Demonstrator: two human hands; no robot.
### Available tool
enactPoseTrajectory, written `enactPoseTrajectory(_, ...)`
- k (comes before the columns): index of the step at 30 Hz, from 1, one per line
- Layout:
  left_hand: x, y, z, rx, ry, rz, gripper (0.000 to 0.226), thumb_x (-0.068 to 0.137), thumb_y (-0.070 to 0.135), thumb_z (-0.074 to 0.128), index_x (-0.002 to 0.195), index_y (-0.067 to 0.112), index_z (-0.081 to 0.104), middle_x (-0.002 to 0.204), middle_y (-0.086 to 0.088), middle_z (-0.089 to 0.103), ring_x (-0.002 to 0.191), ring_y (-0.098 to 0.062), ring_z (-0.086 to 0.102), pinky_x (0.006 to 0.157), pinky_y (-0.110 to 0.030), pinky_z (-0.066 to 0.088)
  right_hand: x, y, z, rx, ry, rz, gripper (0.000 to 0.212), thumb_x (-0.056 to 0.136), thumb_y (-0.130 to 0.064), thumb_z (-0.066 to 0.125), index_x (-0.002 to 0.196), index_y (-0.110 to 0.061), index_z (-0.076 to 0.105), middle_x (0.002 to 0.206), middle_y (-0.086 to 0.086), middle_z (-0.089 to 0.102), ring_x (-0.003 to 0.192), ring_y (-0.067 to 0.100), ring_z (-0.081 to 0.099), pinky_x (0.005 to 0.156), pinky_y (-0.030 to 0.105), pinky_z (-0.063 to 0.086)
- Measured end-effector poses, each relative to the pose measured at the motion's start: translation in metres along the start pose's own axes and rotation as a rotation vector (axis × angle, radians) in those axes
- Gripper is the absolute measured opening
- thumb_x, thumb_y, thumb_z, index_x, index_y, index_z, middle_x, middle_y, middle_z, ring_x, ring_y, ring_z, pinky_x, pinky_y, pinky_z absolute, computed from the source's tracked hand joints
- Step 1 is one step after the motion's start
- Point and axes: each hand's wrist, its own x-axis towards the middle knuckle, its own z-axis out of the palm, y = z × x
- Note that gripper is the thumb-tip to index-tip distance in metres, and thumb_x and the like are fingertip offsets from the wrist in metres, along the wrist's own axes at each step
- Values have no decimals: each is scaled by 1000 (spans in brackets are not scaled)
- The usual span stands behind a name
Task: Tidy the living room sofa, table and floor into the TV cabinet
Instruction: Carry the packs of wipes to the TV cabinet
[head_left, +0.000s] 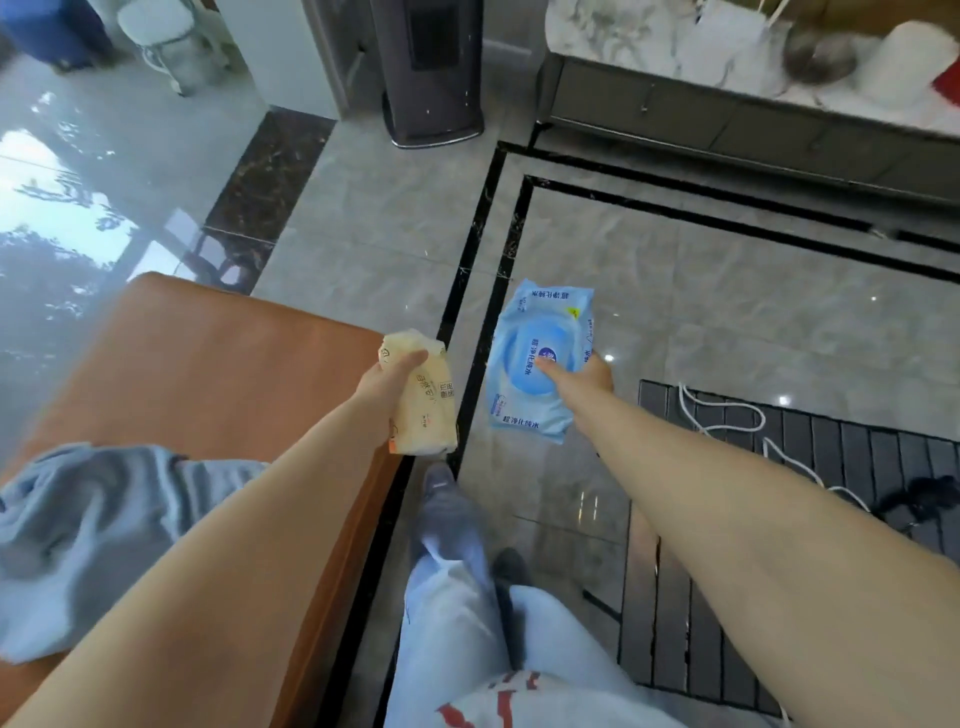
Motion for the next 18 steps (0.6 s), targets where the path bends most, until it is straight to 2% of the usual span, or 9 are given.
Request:
enactPoseTrajectory(2, 22, 26, 9, 28, -53, -17, 39, 88, 38, 70, 117, 14, 60, 99, -7, 70, 85, -24, 68, 68, -38, 53, 20, -16, -3, 3, 39, 20, 54, 74, -32, 85, 120, -18, 61, 114, 1, 70, 103, 23, 67, 95, 39, 54)
enactPoseTrajectory(6, 66, 81, 21, 67, -118, -68, 50, 81, 44, 76, 120, 17, 62, 107, -9, 73, 96, -30, 70, 90, -52, 54, 56, -49, -3, 41, 85, 53, 63, 63, -42, 88, 116, -20, 64, 110, -1, 72, 100, 22, 69, 92, 43, 56)
enactPoseTrajectory(8, 88, 115, 26, 83, -146, -64, 51, 79, 46, 77, 120, 19, 62, 108, -8, 73, 97, -30, 71, 89, -52, 55, 76, -69, -1, 83, 120, 77, 65, 58, -43, 89, 114, -21, 65, 107, -1, 72, 98, 22, 70, 91, 44, 57)
enactPoseTrajectory(14, 135, 206, 60, 145, -185, -1, 50, 82, 43, 75, 122, 18, 60, 111, -9, 72, 97, -28, 70, 89, -50, 55, 122, -131, -8, 230, 217, 67, 54, 70, -29, 88, 117, -17, 63, 109, 1, 71, 98, 22, 69, 91, 40, 56)
enactPoseTrajectory(18, 154, 243, 92, 151, -207, -16, 57, 79, 43, 78, 126, 18, 58, 111, -7, 72, 97, -28, 70, 85, -48, 56, 151, -154, -26, 240, 279, 106, 59, 71, -33, 87, 121, -16, 62, 114, 1, 70, 101, 22, 68, 91, 39, 55)
